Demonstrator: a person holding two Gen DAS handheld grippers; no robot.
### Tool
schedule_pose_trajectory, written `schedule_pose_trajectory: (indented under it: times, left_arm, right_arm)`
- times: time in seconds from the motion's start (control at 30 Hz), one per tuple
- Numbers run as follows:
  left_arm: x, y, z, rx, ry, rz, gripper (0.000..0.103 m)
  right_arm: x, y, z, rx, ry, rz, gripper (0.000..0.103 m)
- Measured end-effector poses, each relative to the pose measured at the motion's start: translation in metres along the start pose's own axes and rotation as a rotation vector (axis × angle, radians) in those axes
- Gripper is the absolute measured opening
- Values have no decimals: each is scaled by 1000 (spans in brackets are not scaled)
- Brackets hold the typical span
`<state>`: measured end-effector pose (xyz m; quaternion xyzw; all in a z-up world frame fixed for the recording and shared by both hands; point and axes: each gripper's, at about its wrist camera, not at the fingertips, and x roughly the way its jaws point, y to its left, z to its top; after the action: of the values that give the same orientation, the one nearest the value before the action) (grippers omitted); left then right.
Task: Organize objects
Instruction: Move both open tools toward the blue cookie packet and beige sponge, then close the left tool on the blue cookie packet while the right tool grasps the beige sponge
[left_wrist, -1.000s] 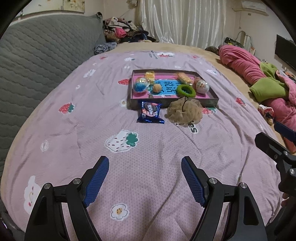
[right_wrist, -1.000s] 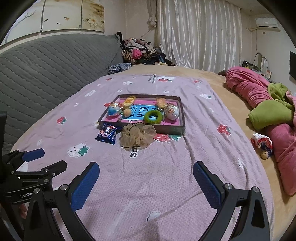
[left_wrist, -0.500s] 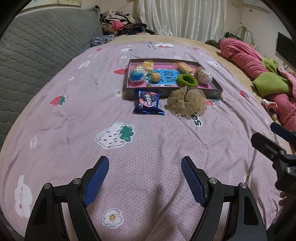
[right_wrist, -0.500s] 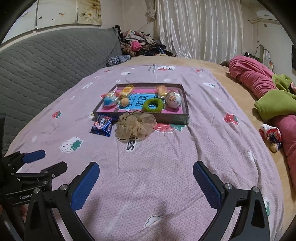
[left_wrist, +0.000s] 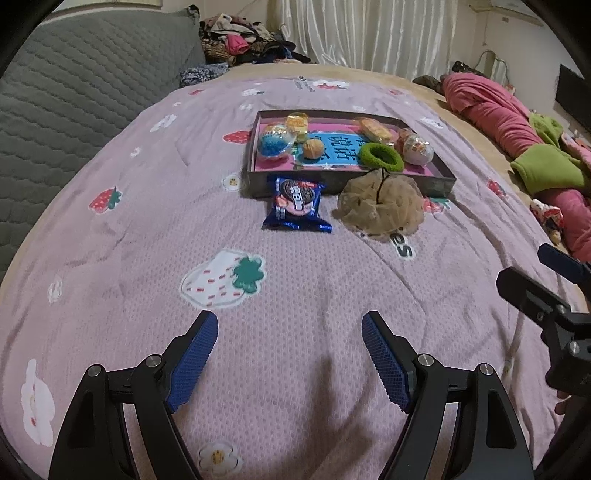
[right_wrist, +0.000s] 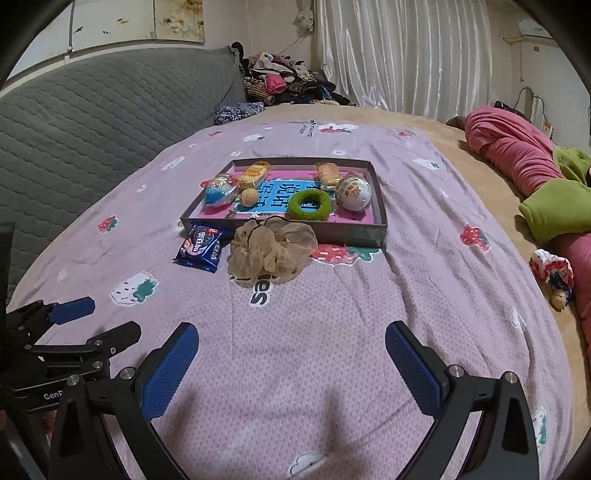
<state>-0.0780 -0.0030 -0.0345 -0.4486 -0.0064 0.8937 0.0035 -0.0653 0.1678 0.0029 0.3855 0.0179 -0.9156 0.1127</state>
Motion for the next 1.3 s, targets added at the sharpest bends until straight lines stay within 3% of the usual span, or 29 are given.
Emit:
schedule_pose_trajectory:
  times: [0.7,1.07,1.3]
  left_arm:
    - [54,-3,56,4,-14,0,81]
    - [105,-4,82,15,21,20,81]
    - [131,5,91,-9,32,19,81]
  right_arm:
    - [59,-5,39,27,15,3,102]
    - [106,-7,58,94,59,63,102]
    - [142,-12,61,138,134,73,102]
